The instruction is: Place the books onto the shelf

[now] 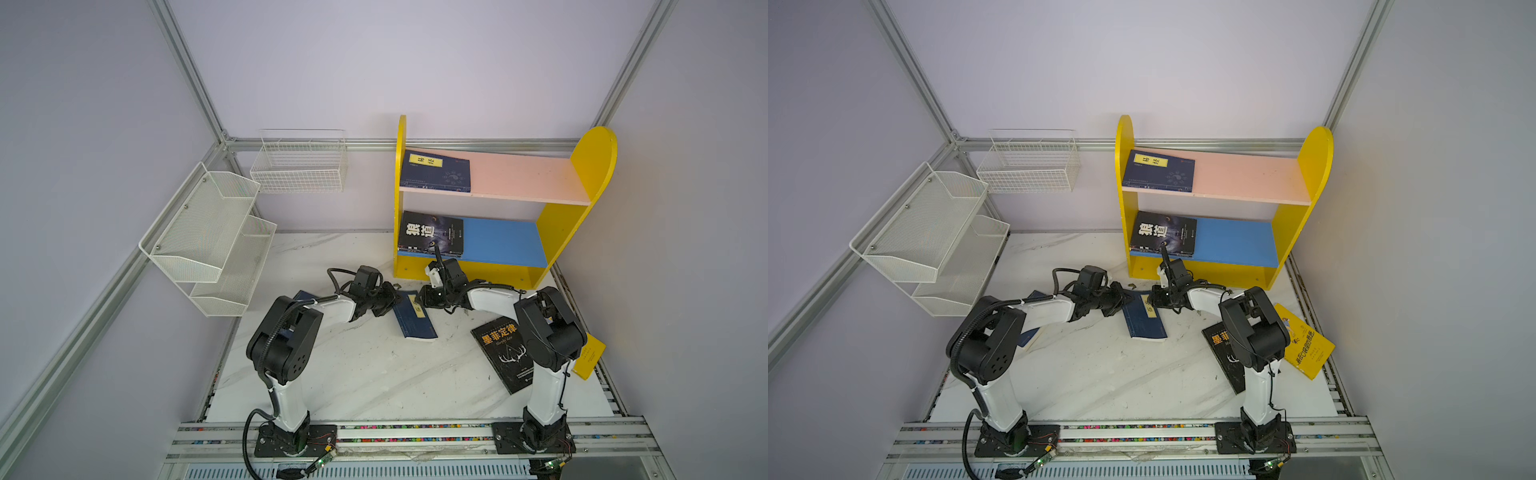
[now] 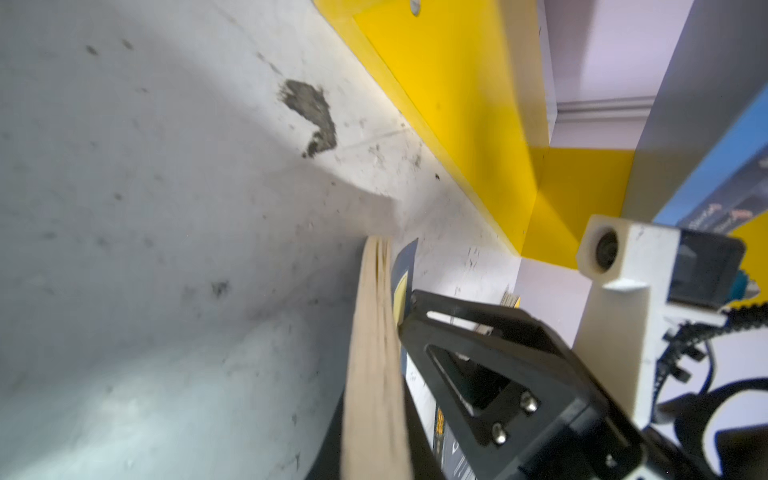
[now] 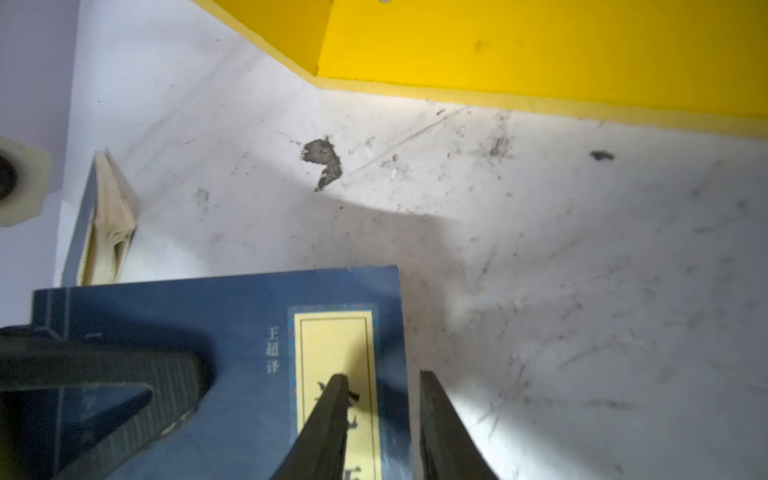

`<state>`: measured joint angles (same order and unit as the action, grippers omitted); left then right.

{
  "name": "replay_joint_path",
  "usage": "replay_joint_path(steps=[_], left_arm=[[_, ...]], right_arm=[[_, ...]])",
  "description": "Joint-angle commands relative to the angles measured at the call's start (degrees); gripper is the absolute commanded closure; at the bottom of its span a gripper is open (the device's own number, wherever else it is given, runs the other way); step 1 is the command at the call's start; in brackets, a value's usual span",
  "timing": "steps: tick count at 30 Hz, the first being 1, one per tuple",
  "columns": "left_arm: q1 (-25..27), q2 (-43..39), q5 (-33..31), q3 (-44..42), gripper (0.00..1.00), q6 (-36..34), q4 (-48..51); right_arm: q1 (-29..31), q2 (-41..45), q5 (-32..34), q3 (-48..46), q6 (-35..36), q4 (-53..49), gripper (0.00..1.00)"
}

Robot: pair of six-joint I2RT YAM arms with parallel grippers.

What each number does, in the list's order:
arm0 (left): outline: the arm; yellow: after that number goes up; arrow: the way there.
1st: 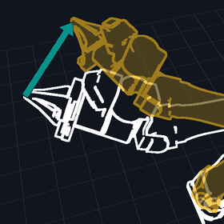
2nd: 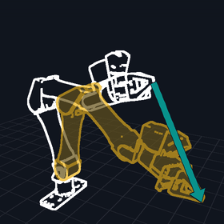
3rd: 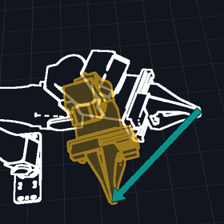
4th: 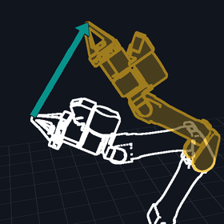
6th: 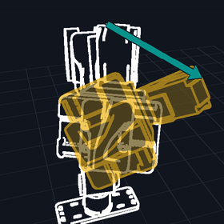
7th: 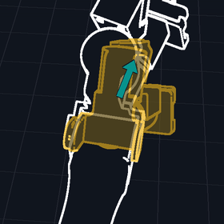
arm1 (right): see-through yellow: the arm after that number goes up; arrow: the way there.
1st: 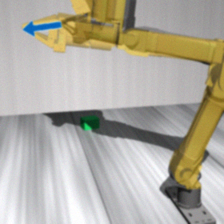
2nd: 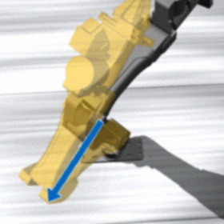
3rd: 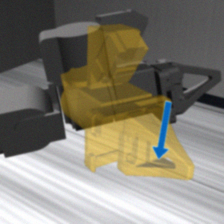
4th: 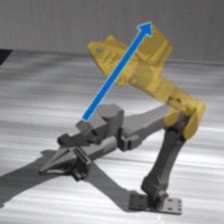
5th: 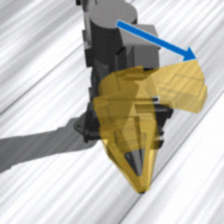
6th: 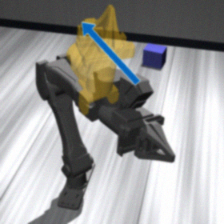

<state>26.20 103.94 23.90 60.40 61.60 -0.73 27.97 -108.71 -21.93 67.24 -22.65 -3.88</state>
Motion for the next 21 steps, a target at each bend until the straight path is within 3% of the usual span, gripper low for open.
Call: replay_joint_path(steps=[1,4,7,9,16,21], left_arm=[[0.35,-7.41,3.65,14.52,0.93,-15.30,15.09],[0.33,-11.22,4.63,22.28,1.00,-22.19,23.83],[-0.05,-13.84,8.37,29.42,1.00,-25.31,26.60],[-0.27,-14.93,9.96,34.51,1.00,-26.22,26.24],[-1.04,-11.70,11.29,52.46,1.00,-23.21,13.88],[-1.49,-4.99,9.03,66.95,1.00,-18.61,3.77]], right_arm=[[-3.74,9.58,-2.18,1.35,-3.59,-1.40,0.56],[-7.26,16.10,-2.39,4.26,-6.31,-1.19,0.50],[-9.13,21.76,-2.24,8.26,-8.13,-1.36,0.26],[-9.60,24.82,-1.07,11.08,-8.76,-1.25,0.16],[-10.41,31.59,-1.50,16.73,-12.08,2.61,0.03],[-10.80,36.70,-0.43,19.55,-13.07,6.18,0.03]])
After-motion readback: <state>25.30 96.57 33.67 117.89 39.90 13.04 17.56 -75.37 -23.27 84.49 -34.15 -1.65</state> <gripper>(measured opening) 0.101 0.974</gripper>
